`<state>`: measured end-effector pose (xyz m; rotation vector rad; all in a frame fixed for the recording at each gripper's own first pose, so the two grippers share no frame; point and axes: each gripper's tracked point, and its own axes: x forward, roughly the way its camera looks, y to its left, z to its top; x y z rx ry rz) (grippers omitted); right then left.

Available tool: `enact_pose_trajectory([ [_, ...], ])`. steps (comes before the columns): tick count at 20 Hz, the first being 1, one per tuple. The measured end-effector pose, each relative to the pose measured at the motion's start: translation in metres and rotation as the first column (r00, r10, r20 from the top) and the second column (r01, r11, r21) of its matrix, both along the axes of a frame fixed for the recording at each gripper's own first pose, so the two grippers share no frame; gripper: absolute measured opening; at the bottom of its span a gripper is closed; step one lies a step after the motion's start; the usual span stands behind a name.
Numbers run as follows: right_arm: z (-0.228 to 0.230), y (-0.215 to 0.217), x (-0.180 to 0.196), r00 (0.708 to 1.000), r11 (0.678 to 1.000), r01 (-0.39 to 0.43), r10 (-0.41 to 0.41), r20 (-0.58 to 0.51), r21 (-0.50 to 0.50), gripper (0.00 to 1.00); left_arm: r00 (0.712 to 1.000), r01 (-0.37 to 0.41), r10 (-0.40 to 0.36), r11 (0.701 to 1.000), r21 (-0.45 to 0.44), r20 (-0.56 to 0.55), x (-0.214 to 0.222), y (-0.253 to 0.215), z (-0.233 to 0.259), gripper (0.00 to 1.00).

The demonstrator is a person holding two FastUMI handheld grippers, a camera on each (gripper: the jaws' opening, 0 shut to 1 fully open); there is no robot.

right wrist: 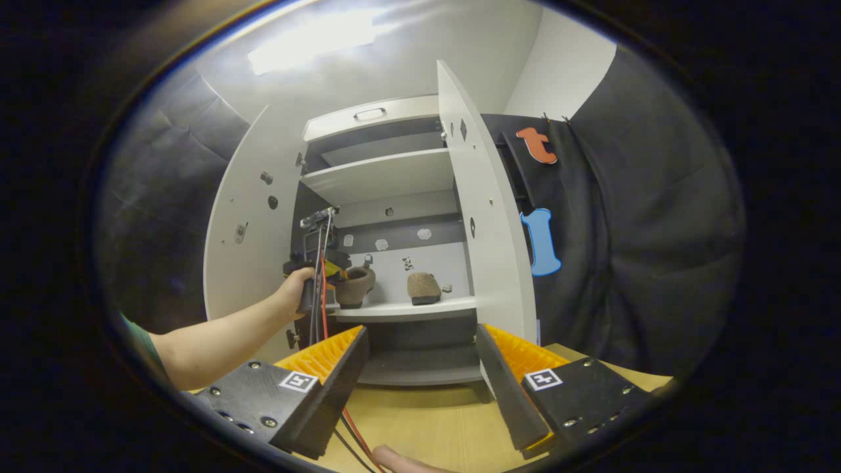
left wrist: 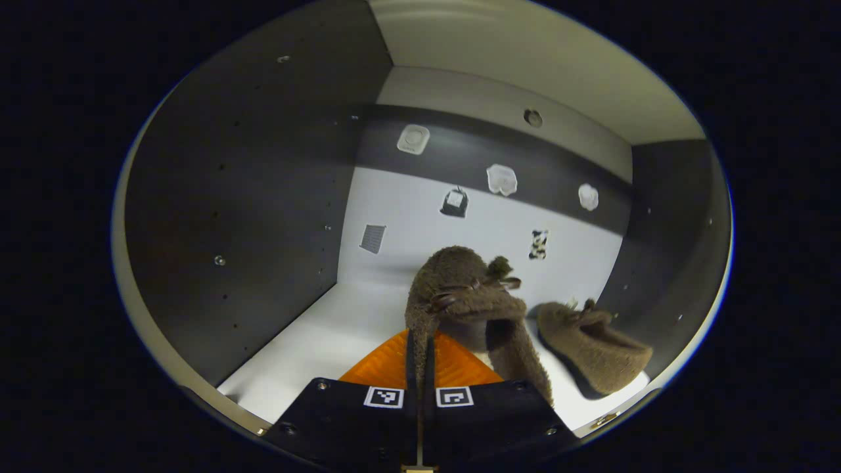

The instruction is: Grab one shoe with the right hand and put it into the shoe cabinet, grab the other shoe with the left hand and put it into the shoe cabinet; then close the right door with the right hand and the left door with the left hand.

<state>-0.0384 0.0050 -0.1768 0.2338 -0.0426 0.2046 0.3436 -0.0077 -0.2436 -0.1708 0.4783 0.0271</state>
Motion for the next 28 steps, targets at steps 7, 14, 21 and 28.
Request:
enact_pose_trajectory([
  [7, -0.012, 0.009, -0.013, 1.000, 1.000, 0.001, -0.001, -0.018, -0.007, 0.98, 0.997, -0.002, -0.010, 0.987, 0.162, 0.072, 0.014, 0.010, 0.019, 0.35],
  [14, -0.002, 0.002, -0.028, 0.999, 0.999, 0.041, -0.041, -0.017, -0.020, 0.98, 0.990, -0.048, 0.029, 0.990, 0.135, 0.141, -0.014, 0.026, 0.043, 0.95],
  [21, 0.009, -0.012, -0.033, 0.996, 0.996, 0.086, -0.087, -0.025, -0.027, 0.98, 0.974, 0.083, -0.096, 0.994, 0.074, 0.206, -0.107, -0.014, 0.088, 0.97],
  [28, 0.041, -0.043, -0.031, 0.983, 0.981, 0.181, -0.179, 0.032, -0.073, 0.98, 0.932, 0.184, -0.219, 0.972, 0.144, 0.290, -0.240, -0.051, 0.113, 0.95],
])
